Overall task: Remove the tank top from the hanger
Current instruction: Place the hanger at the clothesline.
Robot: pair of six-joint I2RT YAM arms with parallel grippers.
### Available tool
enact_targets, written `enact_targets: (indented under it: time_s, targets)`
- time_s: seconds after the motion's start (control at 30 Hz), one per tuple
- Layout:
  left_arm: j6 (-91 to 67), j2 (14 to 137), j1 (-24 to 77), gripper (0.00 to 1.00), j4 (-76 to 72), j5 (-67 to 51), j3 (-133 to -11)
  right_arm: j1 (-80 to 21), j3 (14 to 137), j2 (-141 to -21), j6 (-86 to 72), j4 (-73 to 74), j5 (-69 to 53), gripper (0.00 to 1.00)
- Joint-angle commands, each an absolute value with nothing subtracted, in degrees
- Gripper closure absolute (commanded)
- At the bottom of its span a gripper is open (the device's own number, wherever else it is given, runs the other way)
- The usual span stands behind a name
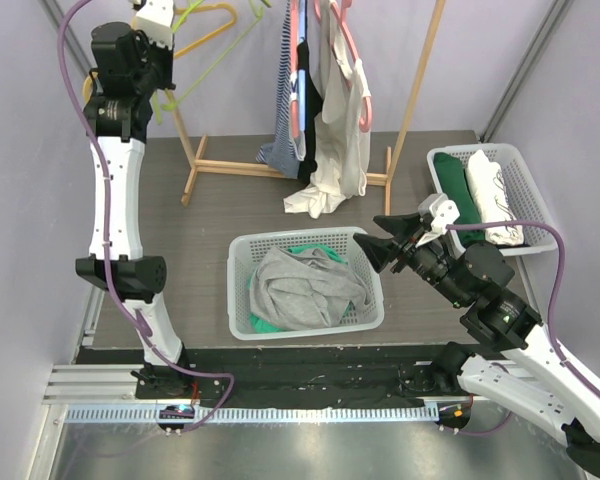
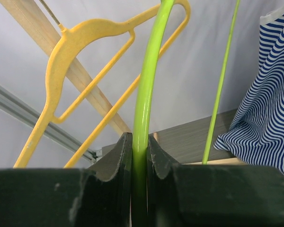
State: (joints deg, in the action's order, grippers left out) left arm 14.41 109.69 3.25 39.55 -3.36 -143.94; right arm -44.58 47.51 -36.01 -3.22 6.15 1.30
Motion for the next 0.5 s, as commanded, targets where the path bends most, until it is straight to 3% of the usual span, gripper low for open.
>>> enact_targets:
  time_s: [0.0, 0.07, 0.1, 0.17, 0.47]
  targets:
    - [15.0, 105.6, 3.0, 0.7, 38.6, -1.7, -141.6, -44.9, 50.1, -36.5, -4.0, 5.0, 0.7, 0.37]
    - [14.6, 103.5, 2.9, 0.46, 37.7, -1.2, -139.5, -44.8, 50.5, -37.0, -4.2, 5.0, 1.2, 0.37]
    - [14.1, 102.8, 3.1, 0.22, 37.6, -1.2, -138.7, -44.9, 50.7, -37.3, -4.4, 5.1, 1.5, 0.36]
    - [13.4, 99.9, 3.1, 0.02, 37.4, -1.3, -135.7, -44.9, 51.2, -37.9, -4.7, 5.0, 2.2, 0.34]
    - [9.8, 80.0, 4.5, 0.0, 36.7, -9.5, -110.4, -44.9, 55.0, -43.5, -6.5, 4.8, 7.5, 0.29]
